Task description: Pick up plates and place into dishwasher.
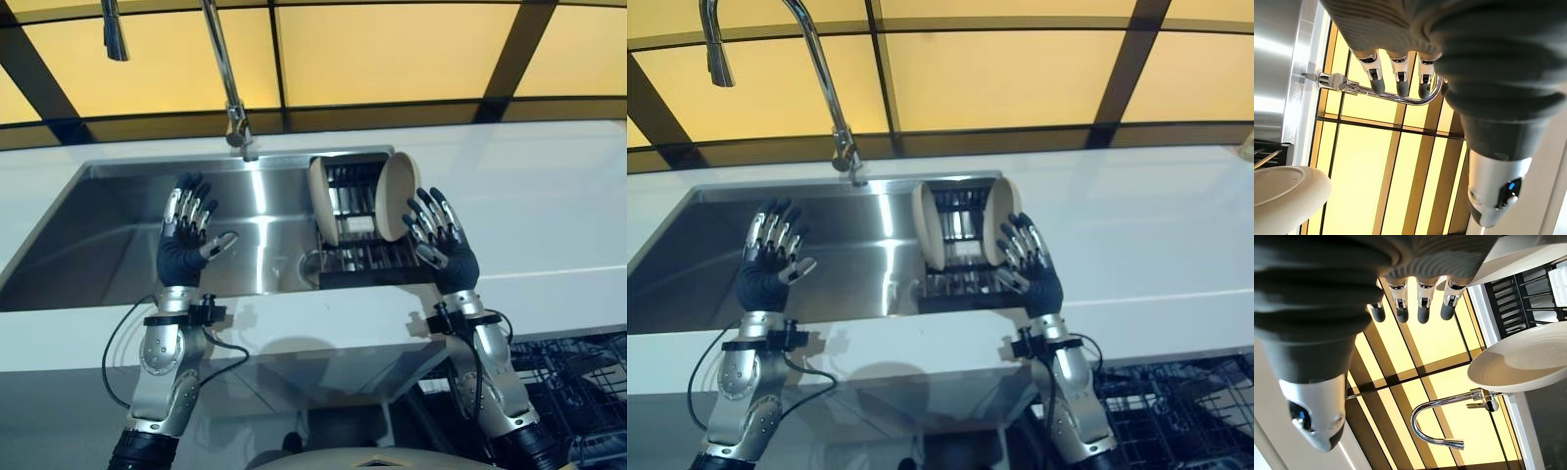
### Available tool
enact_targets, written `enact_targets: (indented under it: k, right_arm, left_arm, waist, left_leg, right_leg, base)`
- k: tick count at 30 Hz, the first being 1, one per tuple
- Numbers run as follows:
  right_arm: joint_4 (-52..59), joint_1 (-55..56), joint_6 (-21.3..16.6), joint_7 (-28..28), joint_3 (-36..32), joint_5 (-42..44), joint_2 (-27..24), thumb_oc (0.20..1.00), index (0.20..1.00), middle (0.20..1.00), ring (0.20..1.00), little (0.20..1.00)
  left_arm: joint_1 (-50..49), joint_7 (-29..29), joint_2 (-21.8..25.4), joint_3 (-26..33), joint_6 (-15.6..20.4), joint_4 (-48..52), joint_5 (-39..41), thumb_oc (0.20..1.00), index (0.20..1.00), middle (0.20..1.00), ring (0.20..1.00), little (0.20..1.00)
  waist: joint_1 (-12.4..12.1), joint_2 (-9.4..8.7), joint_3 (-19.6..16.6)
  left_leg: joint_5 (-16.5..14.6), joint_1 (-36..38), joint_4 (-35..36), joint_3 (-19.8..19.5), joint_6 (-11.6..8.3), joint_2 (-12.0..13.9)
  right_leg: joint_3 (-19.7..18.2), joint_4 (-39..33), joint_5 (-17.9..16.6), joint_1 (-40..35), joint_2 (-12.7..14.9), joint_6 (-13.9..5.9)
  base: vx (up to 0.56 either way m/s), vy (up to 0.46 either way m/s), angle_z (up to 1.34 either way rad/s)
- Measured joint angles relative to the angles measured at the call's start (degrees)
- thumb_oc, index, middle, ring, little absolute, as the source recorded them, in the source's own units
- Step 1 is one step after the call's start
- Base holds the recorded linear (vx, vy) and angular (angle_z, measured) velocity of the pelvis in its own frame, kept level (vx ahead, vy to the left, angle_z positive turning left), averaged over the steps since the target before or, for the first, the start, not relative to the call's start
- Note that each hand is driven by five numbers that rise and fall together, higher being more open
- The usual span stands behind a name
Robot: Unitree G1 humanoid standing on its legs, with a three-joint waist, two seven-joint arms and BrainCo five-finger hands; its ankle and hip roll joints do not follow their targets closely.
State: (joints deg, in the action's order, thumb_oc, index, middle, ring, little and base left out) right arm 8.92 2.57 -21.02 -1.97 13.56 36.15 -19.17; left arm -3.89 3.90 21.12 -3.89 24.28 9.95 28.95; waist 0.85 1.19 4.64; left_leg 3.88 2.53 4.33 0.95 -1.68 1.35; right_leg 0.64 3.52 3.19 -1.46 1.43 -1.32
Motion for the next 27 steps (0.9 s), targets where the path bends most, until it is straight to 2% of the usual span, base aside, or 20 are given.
enact_targets:
  k: [12,18,21,25,27]
  right_arm:
    - [0.0,0.0,0.1,1.1,0.2,0.0,-0.1,1.0,1.0,1.0,1.0,1.0]
    - [-0.1,0.0,0.4,0.9,-0.2,0.6,-0.1,1.0,1.0,1.0,1.0,1.0]
    - [-0.1,0.0,1.4,0.9,-0.3,0.6,-0.1,1.0,1.0,1.0,1.0,1.0]
    - [-0.1,0.0,2.8,0.9,-0.4,0.6,-0.4,1.0,1.0,1.0,1.0,1.0]
    - [-0.1,0.0,3.5,0.8,-0.5,0.6,-1.1,1.0,1.0,1.0,1.0,1.0]
  left_arm:
    - [0.0,-0.2,-0.4,-0.3,0.7,0.1,-0.1,1.0,1.0,1.0,1.0,1.0]
    - [1.3,-0.2,1.0,0.8,2.7,0.2,-4.7,1.0,1.0,1.0,1.0,1.0]
    - [3.9,0.8,4.2,0.9,2.7,0.3,-11.3,1.0,1.0,1.0,1.0,1.0]
    - [7.3,1.2,11.2,2.1,2.5,0.2,-20.1,1.0,1.0,1.0,1.0,1.0]
    - [8.6,1.3,16.0,3.4,2.4,0.0,-24.1,1.0,1.0,1.0,1.0,1.0]
  waist:
    - [0.2,-0.07,0.0]
    - [1.9,-0.04,0.1]
    - [2.9,0.03,0.1]
    - [3.3,0.58,0.2]
    - [4.5,0.84,0.1]
  left_leg:
    - [0.0,0.8,0.6,0.3,0.0,0.0]
    - [-0.1,1.0,0.6,0.6,-0.05,0.1]
    - [-0.1,1.0,0.6,0.8,-0.05,0.1]
    - [-0.2,1.6,0.7,2.1,-0.08,0.2]
    - [-0.3,1.7,0.7,2.2,-0.1,0.3]
  right_leg:
    - [-0.2,-1.6,-0.6,-1.1,0.0,-0.01]
    - [-0.4,-1.7,-0.5,-1.2,-0.1,-0.18]
    - [-0.6,-1.7,-0.6,-1.2,-0.1,-0.19]
    - [-1.8,-1.7,-0.7,-1.2,-0.2,-0.23]
    - [-1.9,-1.7,-0.7,-1.3,-0.3,-0.23]
  base:
    - [0.0,0.001,-0.01]
    - [0.01,0.008,-0.02]
    - [0.01,0.007,-0.02]
    - [0.04,0.031,-0.14]
    - [0.05,0.051,-0.05]
